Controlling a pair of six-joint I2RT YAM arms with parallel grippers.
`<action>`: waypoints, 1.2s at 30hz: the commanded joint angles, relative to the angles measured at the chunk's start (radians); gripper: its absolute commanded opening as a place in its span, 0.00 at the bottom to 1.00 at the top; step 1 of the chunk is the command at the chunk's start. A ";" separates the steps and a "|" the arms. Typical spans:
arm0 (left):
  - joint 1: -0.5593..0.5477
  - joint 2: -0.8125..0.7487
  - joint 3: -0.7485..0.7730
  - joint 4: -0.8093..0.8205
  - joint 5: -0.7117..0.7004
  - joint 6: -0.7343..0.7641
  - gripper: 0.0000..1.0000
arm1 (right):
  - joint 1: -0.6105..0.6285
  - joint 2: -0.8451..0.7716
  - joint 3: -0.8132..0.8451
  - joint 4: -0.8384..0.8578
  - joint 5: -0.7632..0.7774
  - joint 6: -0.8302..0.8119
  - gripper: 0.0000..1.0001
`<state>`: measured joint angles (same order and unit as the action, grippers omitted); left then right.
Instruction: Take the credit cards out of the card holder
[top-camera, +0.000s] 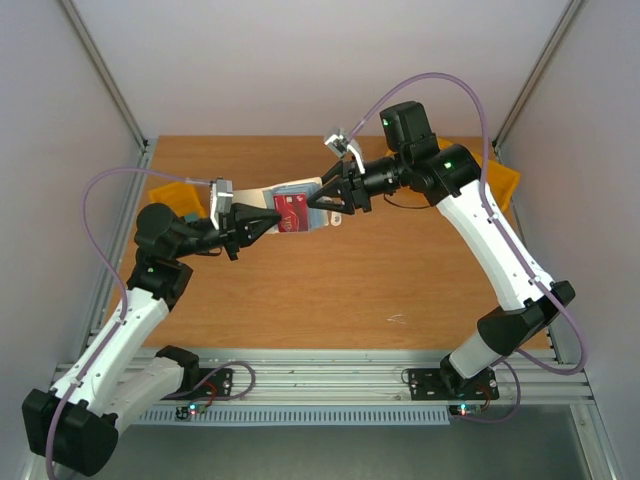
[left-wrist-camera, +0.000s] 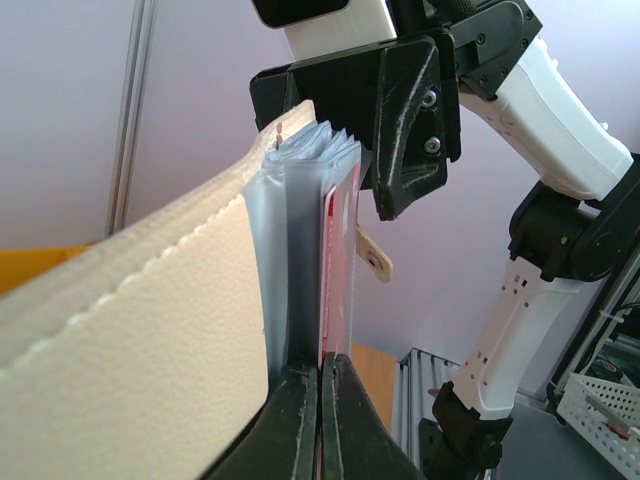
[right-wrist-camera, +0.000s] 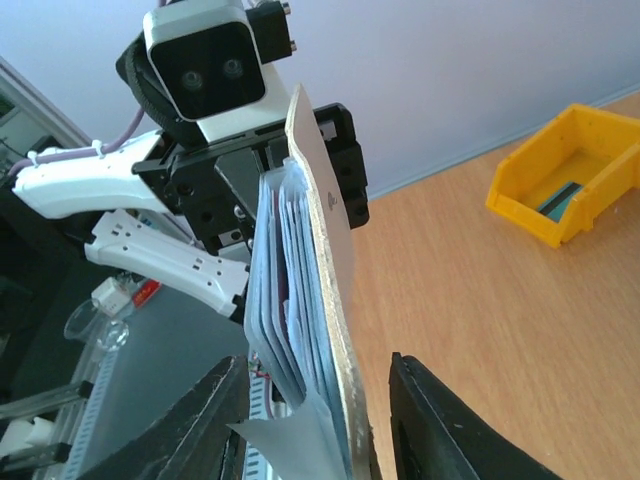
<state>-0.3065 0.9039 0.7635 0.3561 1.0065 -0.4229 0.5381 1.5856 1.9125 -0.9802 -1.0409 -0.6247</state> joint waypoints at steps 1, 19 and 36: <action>0.006 -0.014 0.032 0.074 0.009 -0.016 0.00 | 0.001 -0.005 -0.023 0.041 -0.046 0.033 0.34; 0.007 -0.009 0.040 0.067 0.045 -0.018 0.02 | 0.003 -0.041 -0.009 0.039 -0.054 0.001 0.01; 0.018 0.003 0.040 -0.001 0.142 0.034 0.00 | 0.002 -0.036 0.037 0.006 -0.075 -0.021 0.01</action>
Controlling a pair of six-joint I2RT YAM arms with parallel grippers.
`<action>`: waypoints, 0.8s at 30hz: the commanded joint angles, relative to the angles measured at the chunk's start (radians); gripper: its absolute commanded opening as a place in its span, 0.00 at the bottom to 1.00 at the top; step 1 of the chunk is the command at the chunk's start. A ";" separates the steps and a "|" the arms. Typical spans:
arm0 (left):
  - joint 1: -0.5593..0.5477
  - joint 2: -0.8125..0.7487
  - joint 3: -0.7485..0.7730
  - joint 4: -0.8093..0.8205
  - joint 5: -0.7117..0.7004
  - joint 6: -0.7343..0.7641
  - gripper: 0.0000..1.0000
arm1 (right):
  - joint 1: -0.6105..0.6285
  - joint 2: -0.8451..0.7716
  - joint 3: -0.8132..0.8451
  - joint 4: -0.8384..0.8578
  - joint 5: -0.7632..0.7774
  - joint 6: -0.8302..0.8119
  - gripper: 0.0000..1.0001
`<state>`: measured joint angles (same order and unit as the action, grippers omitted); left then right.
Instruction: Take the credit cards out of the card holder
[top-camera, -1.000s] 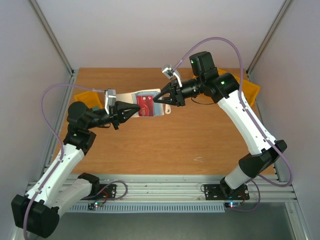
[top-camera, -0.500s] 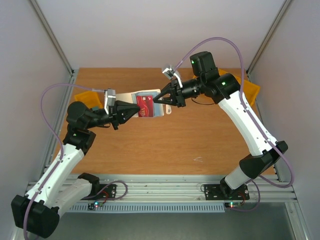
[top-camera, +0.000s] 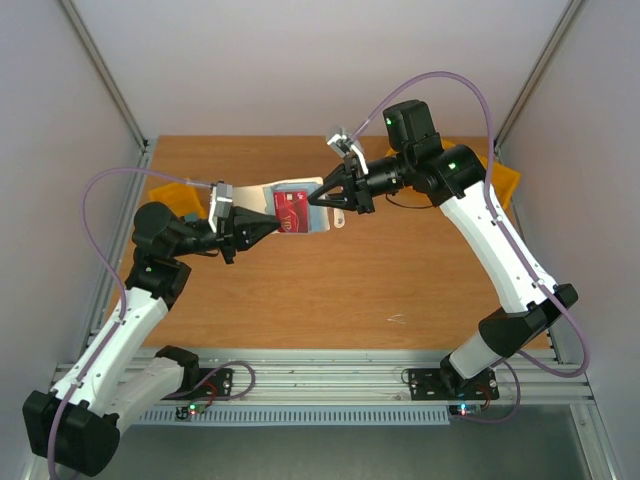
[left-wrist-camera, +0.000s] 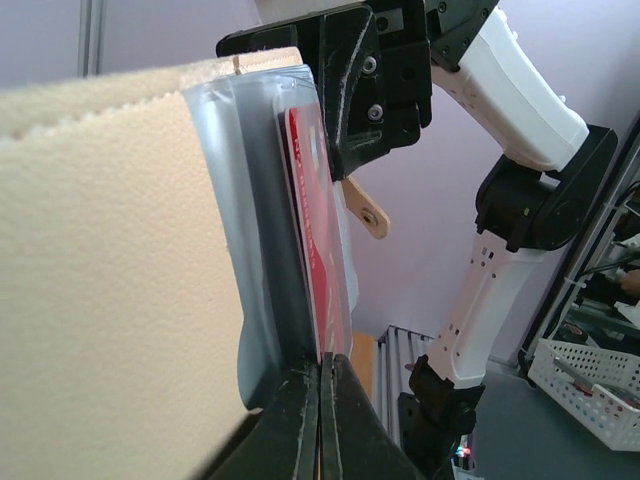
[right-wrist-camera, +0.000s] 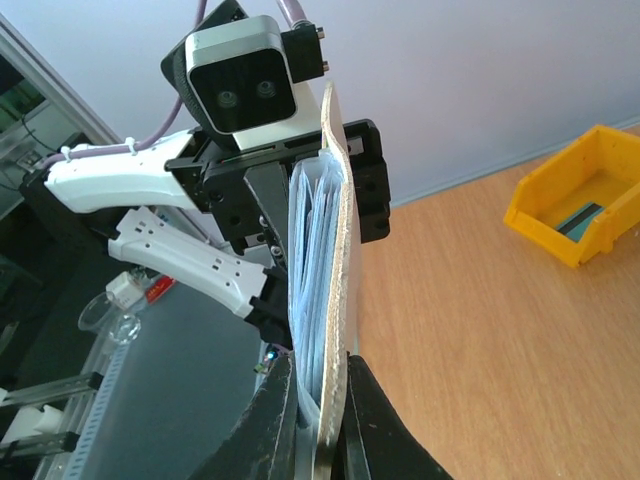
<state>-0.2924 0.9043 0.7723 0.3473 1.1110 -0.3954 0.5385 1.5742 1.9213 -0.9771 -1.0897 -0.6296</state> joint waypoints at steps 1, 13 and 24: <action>0.004 0.000 0.033 0.007 0.040 0.004 0.00 | 0.002 -0.026 0.029 0.003 -0.023 -0.017 0.01; 0.023 -0.038 0.003 0.021 0.009 -0.049 0.00 | -0.066 -0.047 0.042 -0.119 0.009 -0.096 0.01; 0.092 -0.055 0.001 -0.083 -0.247 -0.068 0.00 | -0.184 -0.072 0.003 -0.079 0.192 0.024 0.01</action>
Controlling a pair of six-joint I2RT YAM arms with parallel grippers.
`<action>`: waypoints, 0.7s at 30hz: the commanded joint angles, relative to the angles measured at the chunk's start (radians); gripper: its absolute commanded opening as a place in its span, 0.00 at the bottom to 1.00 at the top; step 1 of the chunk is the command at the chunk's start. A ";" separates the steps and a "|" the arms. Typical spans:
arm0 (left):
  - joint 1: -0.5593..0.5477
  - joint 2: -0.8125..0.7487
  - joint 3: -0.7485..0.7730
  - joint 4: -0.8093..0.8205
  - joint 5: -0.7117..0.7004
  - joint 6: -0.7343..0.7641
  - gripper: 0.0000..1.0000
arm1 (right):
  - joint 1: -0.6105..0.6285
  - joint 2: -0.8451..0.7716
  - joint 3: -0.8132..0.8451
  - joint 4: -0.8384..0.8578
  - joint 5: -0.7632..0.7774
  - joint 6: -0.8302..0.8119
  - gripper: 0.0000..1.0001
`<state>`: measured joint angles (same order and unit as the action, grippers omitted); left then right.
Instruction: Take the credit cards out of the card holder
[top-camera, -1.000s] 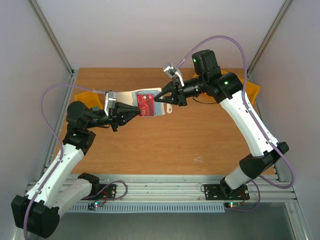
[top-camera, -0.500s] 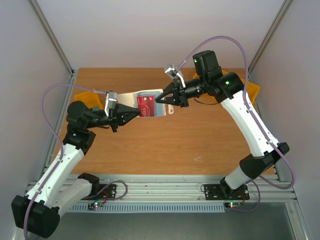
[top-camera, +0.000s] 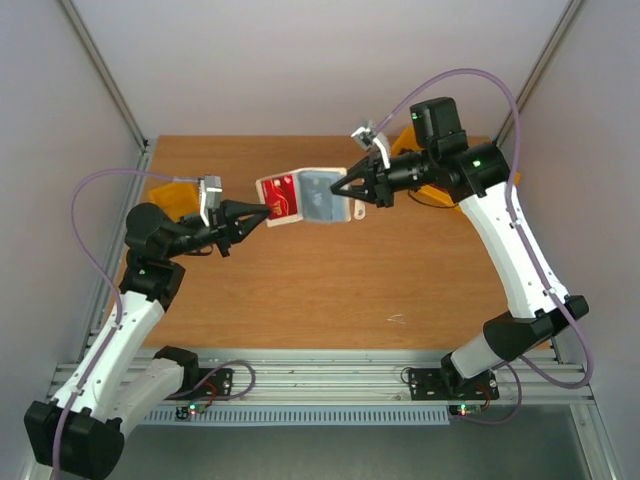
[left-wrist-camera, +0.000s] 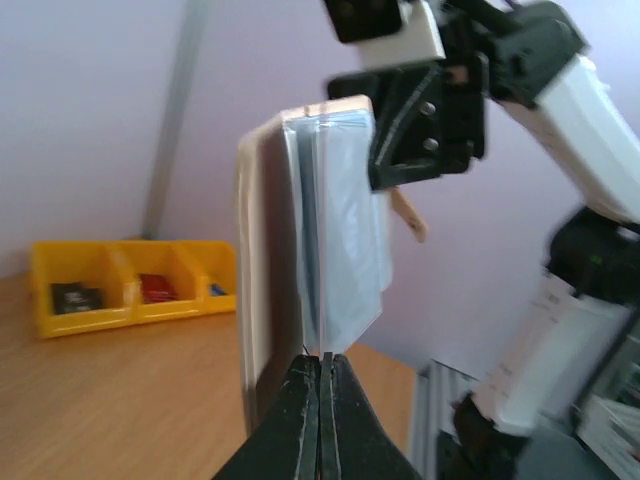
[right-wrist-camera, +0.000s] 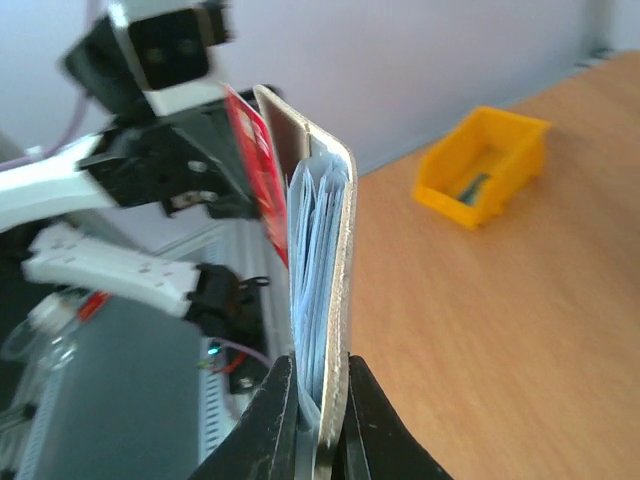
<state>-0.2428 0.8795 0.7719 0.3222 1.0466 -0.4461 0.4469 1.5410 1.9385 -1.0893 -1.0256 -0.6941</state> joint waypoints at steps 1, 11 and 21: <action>0.048 -0.034 -0.002 -0.071 -0.220 -0.010 0.00 | -0.127 -0.042 -0.034 0.052 0.147 0.126 0.01; 0.050 -0.047 -0.035 -0.033 -0.184 -0.023 0.00 | -0.155 0.050 -0.283 0.162 0.231 0.393 0.01; 0.050 -0.047 -0.048 -0.021 -0.188 -0.035 0.00 | 0.027 0.304 -0.532 0.489 0.186 0.668 0.01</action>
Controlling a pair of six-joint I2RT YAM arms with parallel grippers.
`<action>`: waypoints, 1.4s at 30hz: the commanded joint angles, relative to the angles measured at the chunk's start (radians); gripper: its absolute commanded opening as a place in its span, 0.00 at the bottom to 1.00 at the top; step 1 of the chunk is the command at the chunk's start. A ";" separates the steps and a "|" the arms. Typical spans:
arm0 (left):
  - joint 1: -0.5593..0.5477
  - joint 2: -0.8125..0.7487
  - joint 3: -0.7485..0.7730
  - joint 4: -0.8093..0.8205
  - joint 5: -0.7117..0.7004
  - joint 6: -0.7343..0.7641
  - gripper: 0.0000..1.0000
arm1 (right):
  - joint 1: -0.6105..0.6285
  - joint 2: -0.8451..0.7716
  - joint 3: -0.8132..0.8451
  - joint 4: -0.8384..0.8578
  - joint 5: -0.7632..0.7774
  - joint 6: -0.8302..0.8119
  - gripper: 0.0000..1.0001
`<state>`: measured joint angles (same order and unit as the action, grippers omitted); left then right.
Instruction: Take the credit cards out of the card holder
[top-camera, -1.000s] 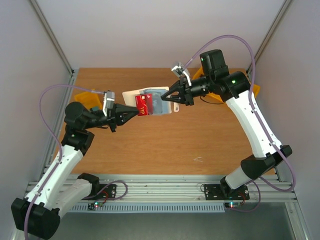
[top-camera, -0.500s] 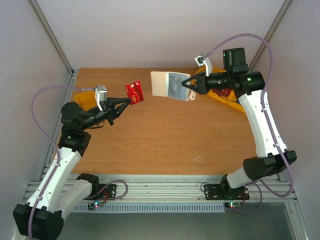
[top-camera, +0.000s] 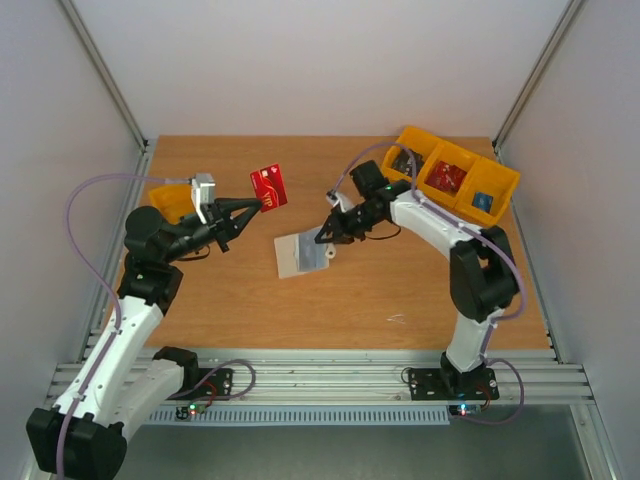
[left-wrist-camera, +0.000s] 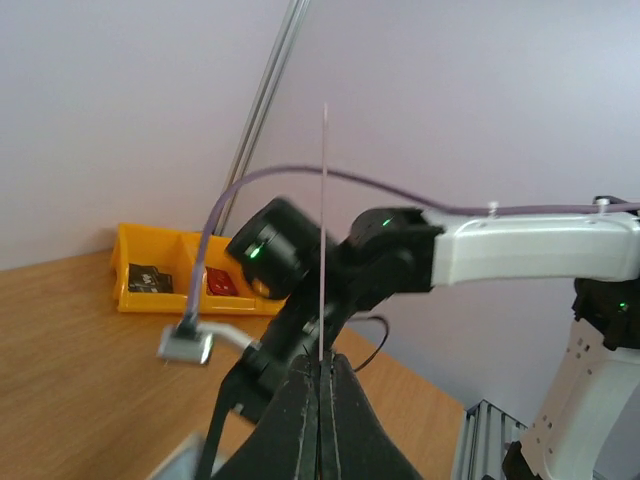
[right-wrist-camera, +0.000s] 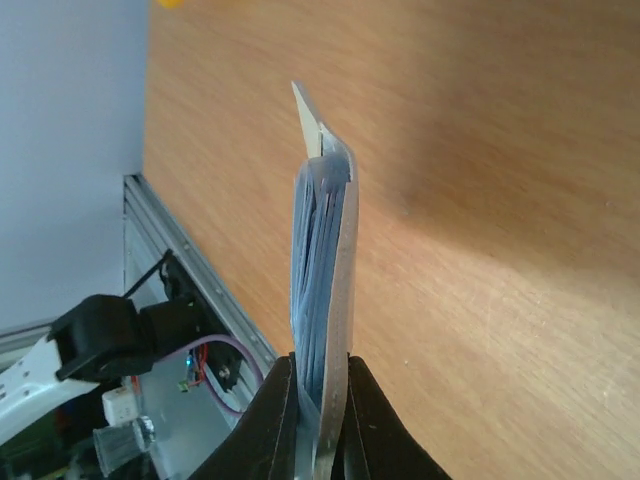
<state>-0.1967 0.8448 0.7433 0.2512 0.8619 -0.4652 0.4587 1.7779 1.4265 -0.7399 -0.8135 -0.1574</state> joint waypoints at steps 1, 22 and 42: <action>0.003 -0.014 -0.020 0.050 -0.004 -0.015 0.00 | 0.015 0.096 -0.027 0.146 -0.029 0.132 0.01; -0.001 -0.020 0.015 0.135 0.075 -0.030 0.00 | -0.074 -0.281 0.190 -0.093 0.041 -0.234 0.78; -0.055 -0.012 0.042 0.147 0.149 -0.030 0.00 | 0.188 -0.209 0.360 0.173 -0.319 -0.184 0.43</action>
<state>-0.2401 0.8345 0.7567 0.3550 1.0000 -0.4870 0.6128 1.5715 1.7222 -0.5838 -1.0603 -0.3290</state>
